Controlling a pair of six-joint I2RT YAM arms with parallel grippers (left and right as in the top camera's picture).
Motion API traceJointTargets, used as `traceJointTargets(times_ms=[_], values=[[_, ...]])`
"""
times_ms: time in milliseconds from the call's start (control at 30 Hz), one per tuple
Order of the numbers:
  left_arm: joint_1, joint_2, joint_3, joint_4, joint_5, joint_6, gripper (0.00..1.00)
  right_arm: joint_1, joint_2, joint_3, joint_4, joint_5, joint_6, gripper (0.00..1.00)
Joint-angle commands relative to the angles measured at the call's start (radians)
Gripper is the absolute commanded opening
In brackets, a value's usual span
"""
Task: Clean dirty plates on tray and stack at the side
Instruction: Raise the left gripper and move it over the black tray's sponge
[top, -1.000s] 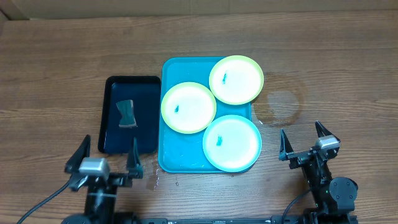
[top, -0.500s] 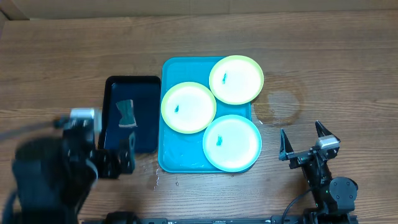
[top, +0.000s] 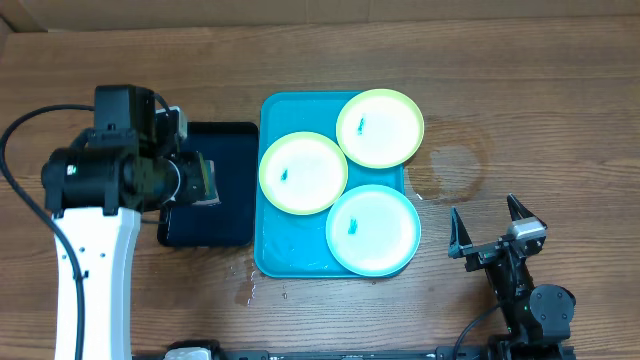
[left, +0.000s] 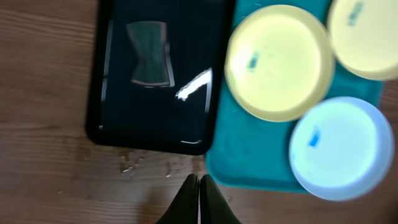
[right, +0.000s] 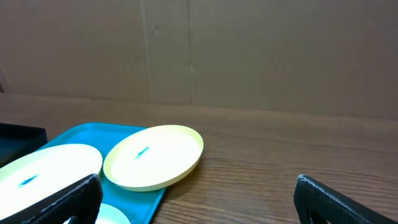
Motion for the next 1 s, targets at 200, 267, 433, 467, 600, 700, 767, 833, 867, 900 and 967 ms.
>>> traceJointTargets(times_ms=[200,267,433,467,600,700,767,833,867,900,967], values=[[-0.007,0.131,-0.009,0.069,-0.116,-0.08,0.09,0.001,-0.008,-0.011,0.005,0.006,-0.001,1.0],[-0.007,0.152,-0.009,0.069,-0.116,-0.08,0.1,0.001,-0.008,-0.011,0.005,0.006,-0.001,1.0],[-0.008,0.165,-0.009,0.052,-0.114,-0.08,0.11,0.001,-0.008,-0.011,0.005,0.006,-0.001,1.0],[-0.008,0.165,-0.009,0.048,-0.114,-0.08,0.11,0.001,-0.008,-0.011,0.005,0.006,-0.001,1.0],[-0.008,0.164,-0.009,0.02,-0.106,-0.08,0.1,0.001,-0.008,-0.011,0.005,0.006,-0.001,1.0],[-0.008,0.163,-0.009,-0.018,-0.087,-0.08,0.04,0.001,-0.008,-0.011,0.005,0.006,-0.001,1.0],[-0.017,0.156,-0.009,-0.046,-0.083,-0.076,0.04,0.001,-0.008,-0.011,0.005,0.006,-0.001,1.0],[-0.042,0.132,-0.009,-0.068,-0.082,-0.071,0.04,0.001,-0.008,-0.011,0.005,0.006,-0.001,1.0],[-0.05,0.122,-0.009,-0.071,-0.083,-0.072,0.04,0.001,-0.008,-0.011,0.005,0.006,-0.001,1.0],[-0.064,0.105,-0.009,-0.074,-0.084,-0.072,0.04,0.001,-0.008,-0.011,0.005,0.006,-0.001,1.0],[-0.085,0.076,-0.008,-0.073,-0.084,-0.072,0.05,0.001,-0.008,-0.011,0.005,0.006,-0.001,1.0]])
